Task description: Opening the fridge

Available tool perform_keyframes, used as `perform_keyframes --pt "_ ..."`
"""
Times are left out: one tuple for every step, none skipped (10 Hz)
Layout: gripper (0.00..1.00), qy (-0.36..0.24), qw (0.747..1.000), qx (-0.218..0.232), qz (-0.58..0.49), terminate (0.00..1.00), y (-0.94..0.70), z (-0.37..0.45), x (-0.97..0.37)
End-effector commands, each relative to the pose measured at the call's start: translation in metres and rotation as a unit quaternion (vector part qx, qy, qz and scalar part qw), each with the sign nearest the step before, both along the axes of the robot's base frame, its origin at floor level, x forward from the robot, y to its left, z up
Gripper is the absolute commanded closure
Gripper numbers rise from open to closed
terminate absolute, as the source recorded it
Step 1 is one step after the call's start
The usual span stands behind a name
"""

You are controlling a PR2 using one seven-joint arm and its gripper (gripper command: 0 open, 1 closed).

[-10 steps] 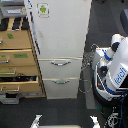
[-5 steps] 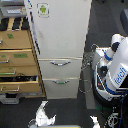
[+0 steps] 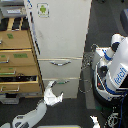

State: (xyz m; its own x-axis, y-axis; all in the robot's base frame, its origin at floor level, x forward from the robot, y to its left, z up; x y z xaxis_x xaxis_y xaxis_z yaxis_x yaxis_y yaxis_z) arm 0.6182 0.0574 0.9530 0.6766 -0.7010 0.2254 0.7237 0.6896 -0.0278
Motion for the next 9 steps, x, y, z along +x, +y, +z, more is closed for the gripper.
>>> perform_keyframes --pt "0.00 -0.033 0.990 0.024 0.137 0.00 0.026 0.100 0.120" --pt "0.00 -0.043 0.985 0.040 0.163 0.00 0.041 0.130 0.144" --pt "0.00 -0.044 0.983 0.049 0.172 0.00 0.048 0.144 0.154" --pt "0.00 -0.042 0.977 0.057 0.202 0.00 0.061 0.165 0.176" --pt "0.00 -0.037 0.974 0.056 0.217 0.00 0.067 0.172 0.184" --pt "0.00 -0.036 0.970 0.056 0.235 0.00 0.073 0.180 0.194" --pt "0.00 -0.033 0.966 0.061 0.249 0.00 0.080 0.185 0.197" --pt "0.00 -0.029 0.961 0.064 0.267 0.00 0.092 0.190 0.200" --pt "0.00 -0.029 0.957 0.068 0.280 0.00 0.104 0.196 0.203"
